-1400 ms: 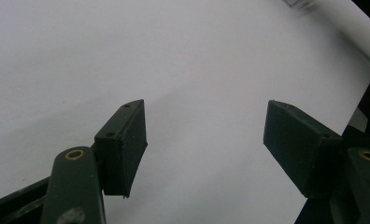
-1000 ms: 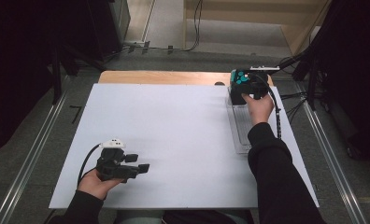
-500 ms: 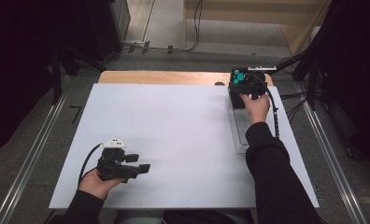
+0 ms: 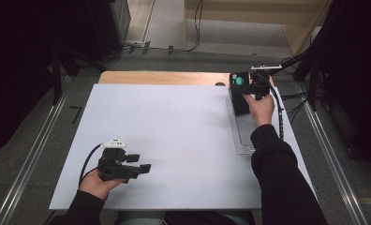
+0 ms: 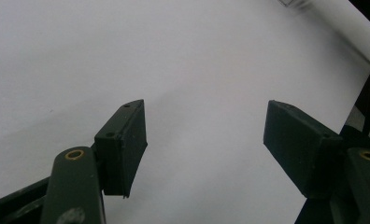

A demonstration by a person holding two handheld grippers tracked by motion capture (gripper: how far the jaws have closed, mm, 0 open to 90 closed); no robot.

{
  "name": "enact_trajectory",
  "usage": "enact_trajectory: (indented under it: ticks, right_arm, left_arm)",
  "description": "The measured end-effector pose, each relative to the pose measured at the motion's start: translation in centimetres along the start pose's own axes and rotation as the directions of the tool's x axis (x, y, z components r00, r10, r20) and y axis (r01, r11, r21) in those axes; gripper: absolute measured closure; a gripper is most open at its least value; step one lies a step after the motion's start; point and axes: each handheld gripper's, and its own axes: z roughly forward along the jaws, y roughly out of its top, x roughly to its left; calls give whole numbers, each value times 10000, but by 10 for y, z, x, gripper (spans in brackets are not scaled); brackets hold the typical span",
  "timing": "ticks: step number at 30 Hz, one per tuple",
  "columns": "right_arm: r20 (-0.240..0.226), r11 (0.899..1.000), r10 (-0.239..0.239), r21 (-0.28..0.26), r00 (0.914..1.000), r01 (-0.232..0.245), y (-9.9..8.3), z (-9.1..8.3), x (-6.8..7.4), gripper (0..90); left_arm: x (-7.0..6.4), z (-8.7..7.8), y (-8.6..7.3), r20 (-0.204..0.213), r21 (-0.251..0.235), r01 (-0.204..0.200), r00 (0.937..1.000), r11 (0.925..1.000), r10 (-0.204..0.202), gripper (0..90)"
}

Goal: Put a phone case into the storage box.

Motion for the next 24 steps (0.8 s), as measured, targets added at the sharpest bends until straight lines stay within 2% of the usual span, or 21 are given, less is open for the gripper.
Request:
enact_trajectory:
  ticks: [1,4,8,13,19,24]
  right_arm:
    - [-112,9999,-88,81,9999,89,0,-2,1,0]
    - [-409,9998,-167,-108,9990,162,-2,-9,5,0]
    - [-653,9999,-151,42,9977,154,-6,-13,10,0]
    - [-1120,9997,137,203,9936,-115,-10,-18,13,0]
    - [-1654,9993,-59,347,9862,118,-14,-23,24,0]
    - [-2152,9975,-265,587,9762,400,-20,-23,35,0]
  left_arm:
    - [0,0,0,19,3,9,10000,10000,-9,303]
    - [1,0,1,32,39,-18,10000,10000,18,302]
    - [2,0,2,61,73,40,10000,10000,-41,302]
    - [4,0,3,167,-1,98,9998,10000,-98,301]
    - [6,2,4,188,112,82,9998,9999,-84,301]
    - [8,1,4,200,97,119,9997,9999,-121,301]
